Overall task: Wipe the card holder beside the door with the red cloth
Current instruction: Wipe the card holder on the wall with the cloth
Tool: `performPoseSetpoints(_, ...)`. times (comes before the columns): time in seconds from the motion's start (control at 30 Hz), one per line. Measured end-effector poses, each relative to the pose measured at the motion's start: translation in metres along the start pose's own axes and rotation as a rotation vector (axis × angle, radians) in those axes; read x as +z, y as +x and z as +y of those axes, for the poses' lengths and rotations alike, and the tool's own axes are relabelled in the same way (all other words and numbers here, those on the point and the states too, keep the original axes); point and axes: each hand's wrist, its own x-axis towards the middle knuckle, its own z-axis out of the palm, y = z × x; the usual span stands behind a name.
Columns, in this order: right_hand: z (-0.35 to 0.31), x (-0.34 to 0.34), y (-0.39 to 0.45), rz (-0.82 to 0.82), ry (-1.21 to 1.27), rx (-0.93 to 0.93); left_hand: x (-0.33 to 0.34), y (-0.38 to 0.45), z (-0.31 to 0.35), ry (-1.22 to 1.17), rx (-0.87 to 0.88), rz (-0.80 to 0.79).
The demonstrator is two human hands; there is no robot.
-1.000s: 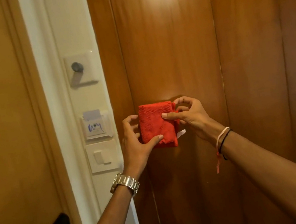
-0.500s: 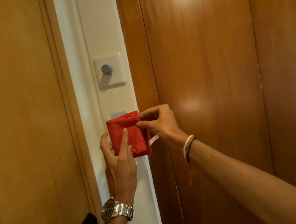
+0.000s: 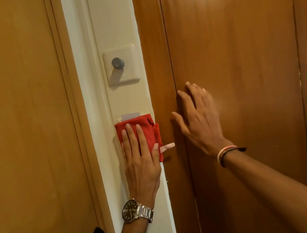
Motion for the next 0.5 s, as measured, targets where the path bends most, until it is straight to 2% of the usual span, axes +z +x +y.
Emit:
performPoseSetpoints(0.07, 0.014, 0.01, 0.006, 0.012, -0.106, -0.087, 0.007, -0.004, -0.005, 0.048, 0.007, 0.038)
performPoseSetpoints(0.13, 0.02, 0.022, 0.006, 0.038, -0.174, -0.131, 0.017, -0.017, -0.014, 0.117, 0.039, 0.004)
performPoseSetpoints(0.2, 0.02, 0.034, 0.003, 0.062, -0.228, -0.124, 0.022, -0.024, -0.022, 0.139, 0.072, -0.015)
performPoseSetpoints(0.3, 0.02, 0.047, -0.001, 0.094, -0.279, -0.126, 0.019, -0.005, -0.026, 0.086, 0.102, 0.043)
performPoseSetpoints(0.5, 0.011, 0.06, 0.002, 0.145, -0.286, -0.145, 0.017, -0.021, -0.032, 0.077, 0.049, 0.008)
